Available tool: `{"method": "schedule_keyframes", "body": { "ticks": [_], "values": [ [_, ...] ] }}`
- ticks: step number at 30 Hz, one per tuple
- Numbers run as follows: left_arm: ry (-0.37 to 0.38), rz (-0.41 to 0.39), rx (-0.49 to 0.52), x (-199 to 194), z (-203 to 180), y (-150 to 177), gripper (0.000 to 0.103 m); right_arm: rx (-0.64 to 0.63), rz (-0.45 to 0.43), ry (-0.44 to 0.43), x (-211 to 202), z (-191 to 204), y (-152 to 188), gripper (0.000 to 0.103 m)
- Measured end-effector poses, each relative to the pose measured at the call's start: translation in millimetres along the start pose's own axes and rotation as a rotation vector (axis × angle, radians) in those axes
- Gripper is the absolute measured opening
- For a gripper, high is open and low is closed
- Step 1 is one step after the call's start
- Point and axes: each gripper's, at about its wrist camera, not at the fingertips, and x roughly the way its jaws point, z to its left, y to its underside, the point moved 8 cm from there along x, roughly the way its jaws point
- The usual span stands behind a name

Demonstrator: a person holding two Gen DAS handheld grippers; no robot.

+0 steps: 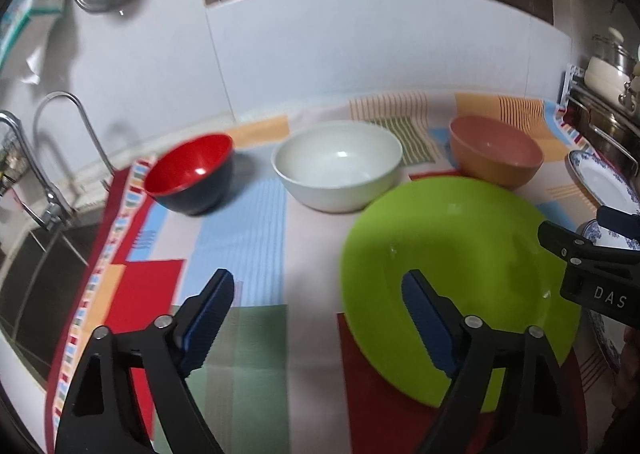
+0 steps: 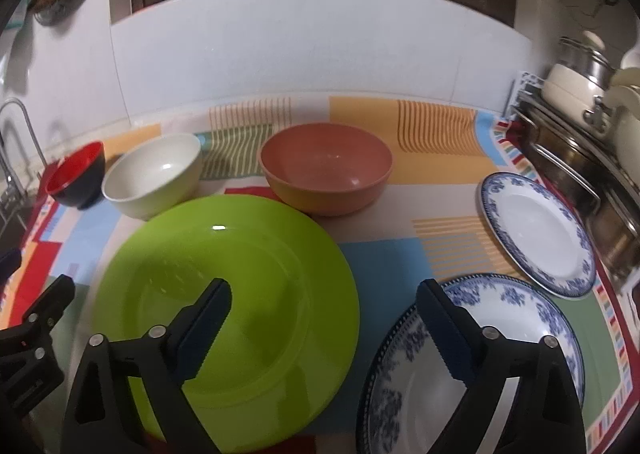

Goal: Organize plates and bowls
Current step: 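Move both grippers forward to the rim of the lime-green plate, then close both grippers on the rim of the lime-green plate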

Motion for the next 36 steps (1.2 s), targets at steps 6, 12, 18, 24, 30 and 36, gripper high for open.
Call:
{"method": "schedule_keyframes", "body": {
  "ticks": [6,12,18,24,30,36],
  "values": [
    [0.024,0.069,-0.007,26,-9,5,0.075,-0.008,0.053,-0.017,28,-4,1,0.085],
    [0.041,0.109,0.0,39,-17,9,0.063,0.0,0.098,-0.038,44,-6,6,0.075],
    [0.057,0.13,-0.004,46,-20,11,0.056,-0.01,0.129,-0.046,52,-5,8,0.064],
    [0.085,0.149,-0.003,52,-23,9,0.051,-0.002,0.158,-0.06,57,-4,12,0.058],
    [0.116,0.174,-0.004,57,-27,8,0.048,-0.005,0.175,-0.076,59,-4,10,0.053],
    [0.143,0.191,-0.013,59,-29,6,0.042,-0.019,0.195,-0.078,59,-2,9,0.049]
  ]
}}
